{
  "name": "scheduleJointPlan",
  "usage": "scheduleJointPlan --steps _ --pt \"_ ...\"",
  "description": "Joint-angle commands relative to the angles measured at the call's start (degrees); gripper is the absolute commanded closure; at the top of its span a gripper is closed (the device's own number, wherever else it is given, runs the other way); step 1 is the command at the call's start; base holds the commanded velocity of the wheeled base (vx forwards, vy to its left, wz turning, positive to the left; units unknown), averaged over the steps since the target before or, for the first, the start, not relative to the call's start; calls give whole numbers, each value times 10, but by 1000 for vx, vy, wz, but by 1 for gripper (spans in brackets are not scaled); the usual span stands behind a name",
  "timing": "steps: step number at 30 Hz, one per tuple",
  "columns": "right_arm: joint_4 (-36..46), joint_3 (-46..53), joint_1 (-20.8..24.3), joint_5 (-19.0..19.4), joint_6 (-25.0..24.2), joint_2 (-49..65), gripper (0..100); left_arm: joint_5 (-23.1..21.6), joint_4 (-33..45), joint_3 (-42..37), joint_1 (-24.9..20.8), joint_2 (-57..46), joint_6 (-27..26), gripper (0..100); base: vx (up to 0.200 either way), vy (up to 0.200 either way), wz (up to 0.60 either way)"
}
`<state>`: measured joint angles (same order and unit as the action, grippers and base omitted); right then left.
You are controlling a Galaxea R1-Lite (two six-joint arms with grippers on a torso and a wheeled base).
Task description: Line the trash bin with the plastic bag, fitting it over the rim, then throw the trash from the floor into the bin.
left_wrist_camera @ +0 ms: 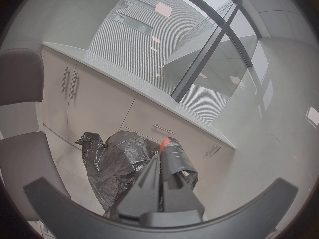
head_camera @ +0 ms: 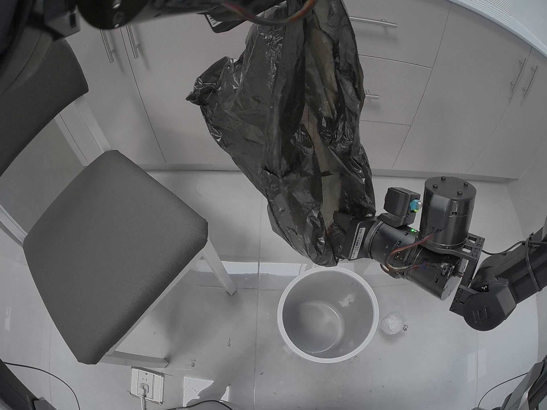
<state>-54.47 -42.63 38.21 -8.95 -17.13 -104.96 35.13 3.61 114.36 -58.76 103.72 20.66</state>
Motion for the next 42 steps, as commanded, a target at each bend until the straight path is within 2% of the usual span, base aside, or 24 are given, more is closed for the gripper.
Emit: scheduleJointPlan --steps 1,4,8,10,11,12,13,17,20,25,31,37,42 --pt "-26 28 -1 2 3 31 100 -2 0 -58 8 -34 18 100 0 0 0" --pt "-21 41 -1 9 19 67 100 -13 -7 -150 7 -84 34 100 0 0 0" --pt "12 32 -6 13 54 103 100 -107 -59 -302 14 -149 34 100 0 0 0" --pt "54 9 -6 23 54 121 100 -152 -92 -368 37 -171 35 100 0 0 0" --pt "58 7 -6 24 54 121 100 -154 -94 -373 38 -172 35 100 0 0 0" --pt "115 -17 -6 47 52 138 100 -186 -122 -428 57 -184 37 100 0 0 0" --pt "150 -31 -6 63 51 148 100 -198 -134 -454 66 -186 39 100 0 0 0" --pt "306 -97 -6 106 47 175 100 -220 -164 -527 80 -186 40 100 0 0 0" --pt "383 -141 -6 113 36 178 100 -240 -185 -558 80 -183 49 100 0 0 0" --pt "510 -222 -5 137 -6 170 100 -315 -220 -591 80 -163 101 100 0 0 0" --pt "677 -294 -23 140 -11 146 100 -366 -224 -613 83 -136 132 100 0 0 0" --pt "737 -299 -16 140 -10 129 100 -409 -287 -643 81 -99 141 100 0 0 0" --pt "743 -262 -11 146 -8 112 100 -420 -319 -650 67 -75 191 100 0 0 0"
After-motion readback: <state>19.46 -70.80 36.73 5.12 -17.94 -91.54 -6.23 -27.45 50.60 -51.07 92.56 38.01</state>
